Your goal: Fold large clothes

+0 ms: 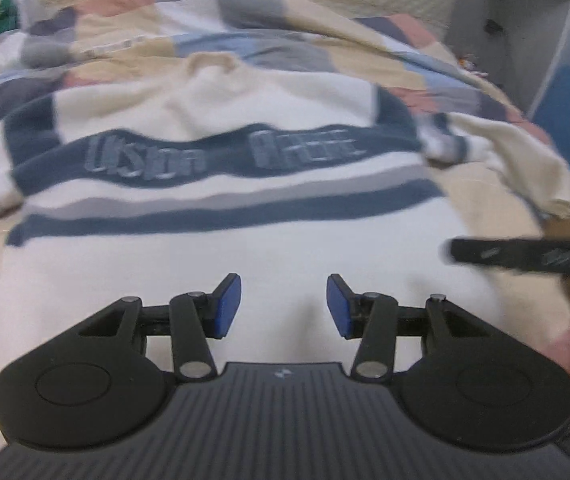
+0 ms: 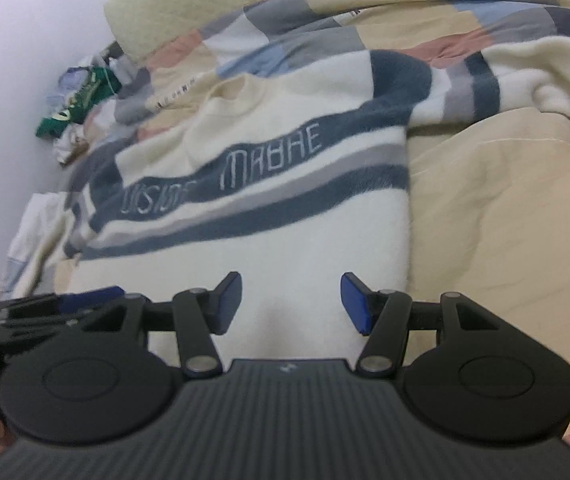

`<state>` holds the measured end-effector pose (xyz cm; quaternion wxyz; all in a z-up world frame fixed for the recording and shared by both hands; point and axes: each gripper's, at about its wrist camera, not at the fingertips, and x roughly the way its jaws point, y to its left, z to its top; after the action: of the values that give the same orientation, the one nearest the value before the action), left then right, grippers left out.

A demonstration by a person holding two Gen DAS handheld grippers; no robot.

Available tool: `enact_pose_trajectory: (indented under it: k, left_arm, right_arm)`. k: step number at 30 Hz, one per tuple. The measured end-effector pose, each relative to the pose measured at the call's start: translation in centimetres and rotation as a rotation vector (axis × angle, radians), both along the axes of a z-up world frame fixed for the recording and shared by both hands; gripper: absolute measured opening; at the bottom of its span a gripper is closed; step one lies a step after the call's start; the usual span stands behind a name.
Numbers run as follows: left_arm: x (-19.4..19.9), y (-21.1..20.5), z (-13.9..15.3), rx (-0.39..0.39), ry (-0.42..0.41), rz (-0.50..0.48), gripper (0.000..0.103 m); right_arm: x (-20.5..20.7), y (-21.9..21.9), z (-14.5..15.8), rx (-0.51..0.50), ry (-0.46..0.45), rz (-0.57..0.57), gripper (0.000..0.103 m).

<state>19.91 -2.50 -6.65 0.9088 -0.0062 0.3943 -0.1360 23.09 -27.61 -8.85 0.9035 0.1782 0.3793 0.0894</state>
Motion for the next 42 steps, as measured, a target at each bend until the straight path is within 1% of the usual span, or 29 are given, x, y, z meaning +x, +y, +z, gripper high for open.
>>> enact_pose_trajectory:
  k: [3, 4, 7, 9, 13, 15, 16, 17, 18, 21, 22, 24, 25, 26, 28, 29, 30, 31, 32, 33, 35, 36, 38, 40, 42]
  left_arm:
    - [1.0, 2.0, -1.5, 0.023, 0.028, 0.068, 0.053]
    - [1.4, 2.4, -2.3, 0.038, 0.052, 0.092, 0.053]
    - [2.5, 3.0, -4.7, 0.018, 0.142, 0.137, 0.053]
    - [2.6, 2.8, -5.1, 0.039, 0.137, 0.136, 0.053]
    - [2.7, 2.7, -4.9, 0.036, 0.14, 0.155, 0.053]
    - [2.5, 2.8, -4.7, 0.03, 0.141, 0.157, 0.053]
    - [2.4, 2.9, -4.5, 0.021, 0.145, 0.158, 0.053]
    - [2.5, 3.1, -4.3, 0.004, 0.149, 0.16, 0.054]
    - [2.6, 3.3, -4.1, -0.019, 0.152, 0.168, 0.054]
    - [2.9, 5.2, -3.5, -0.119, 0.167, 0.238, 0.054]
    - [3.0, 5.8, -3.4, -0.139, 0.165, 0.255, 0.054]
    - [3.1, 6.6, -3.2, -0.153, 0.162, 0.29, 0.054]
    - [3.2, 6.9, -3.2, -0.168, 0.164, 0.297, 0.054]
    - [3.2, 7.2, -3.3, -0.187, 0.168, 0.301, 0.053]
    - [3.5, 7.7, -3.3, -0.212, 0.174, 0.305, 0.053]
    - [3.7, 7.9, -3.3, -0.22, 0.168, 0.304, 0.054]
    - [3.9, 8.2, -3.3, -0.222, 0.162, 0.307, 0.054]
    - [4.0, 8.5, -3.2, -0.225, 0.162, 0.31, 0.054]
    - [4.2, 8.7, -3.2, -0.233, 0.165, 0.314, 0.053]
    - [4.3, 8.9, -3.1, -0.249, 0.169, 0.318, 0.053]
    - [4.2, 9.1, -3.0, -0.269, 0.172, 0.323, 0.053]
    - [4.1, 9.1, -2.9, -0.269, 0.168, 0.325, 0.053]
    - [3.9, 8.3, -2.7, -0.239, 0.161, 0.296, 0.054]
    - [3.6, 7.5, -2.2, -0.223, 0.136, 0.271, 0.054]
    - [3.1, 7.4, -1.6, -0.237, 0.113, 0.261, 0.054]
  right_arm:
    - [0.0, -1.3, 0.5, 0.015, -0.017, -0.081, 0.058]
    - [-0.2, -2.1, 0.9, 0.023, -0.03, -0.12, 0.058]
    - [-0.6, -4.4, 2.0, 0.021, -0.063, -0.223, 0.058]
    - [-0.6, -6.3, 2.8, 0.022, -0.065, -0.289, 0.058]
    - [0.2, -10.8, 3.8, 0.036, -0.045, -0.416, 0.058]
    - [0.5, -13.0, 4.5, 0.0, -0.048, -0.454, 0.058]
    - [0.5, -14.2, 4.8, -0.036, -0.059, -0.477, 0.067]
    - [0.5, -15.3, 5.0, -0.069, -0.066, -0.505, 0.079]
    - [0.5, -16.7, 5.0, -0.106, -0.066, -0.543, 0.083]
    - [1.2, -20.0, 3.8, -0.21, -0.029, -0.608, 0.083]
    - [1.6, -21.1, 3.0, -0.232, -0.01, -0.603, 0.083]
    - [2.3, -22.7, 1.2, -0.255, 0.041, -0.577, 0.082]
    - [2.6, -23.6, 0.3, -0.242, 0.064, -0.573, 0.082]
    - [2.9, -24.1, -0.3, -0.221, 0.078, -0.561, 0.08]
    - [3.6, -25.0, -1.4, -0.168, 0.087, -0.505, 0.063]
    - [3.9, -25.3, -1.6, -0.169, 0.087, -0.499, 0.049]
    - [3.9, -25.6, -1.6, -0.188, 0.095, -0.515, 0.038]
    - [4.1, -25.8, -1.4, -0.198, 0.104, -0.514, 0.03]
    - [4.1, -25.7, -1.0, -0.197, 0.1, -0.498, 0.017]
    - [4.1, -25.5, -0.1, -0.191, 0.082, -0.479, 0.017]
    - [3.5, -25.3, 2.5, -0.16, 0.01, -0.444, 0.016]
    - [3.2, -25.1, 4.2, -0.141, -0.03, -0.437, 0.016]
    - [1.9, -24.3, 8.0, -0.095, -0.121, -0.414, 0.016]
    - [1.2, -22.9, 11.5, -0.075, -0.157, -0.386, 0.016]
    - [0.9, -21.0, 15.2, -0.061, -0.178, -0.35, 0.015]
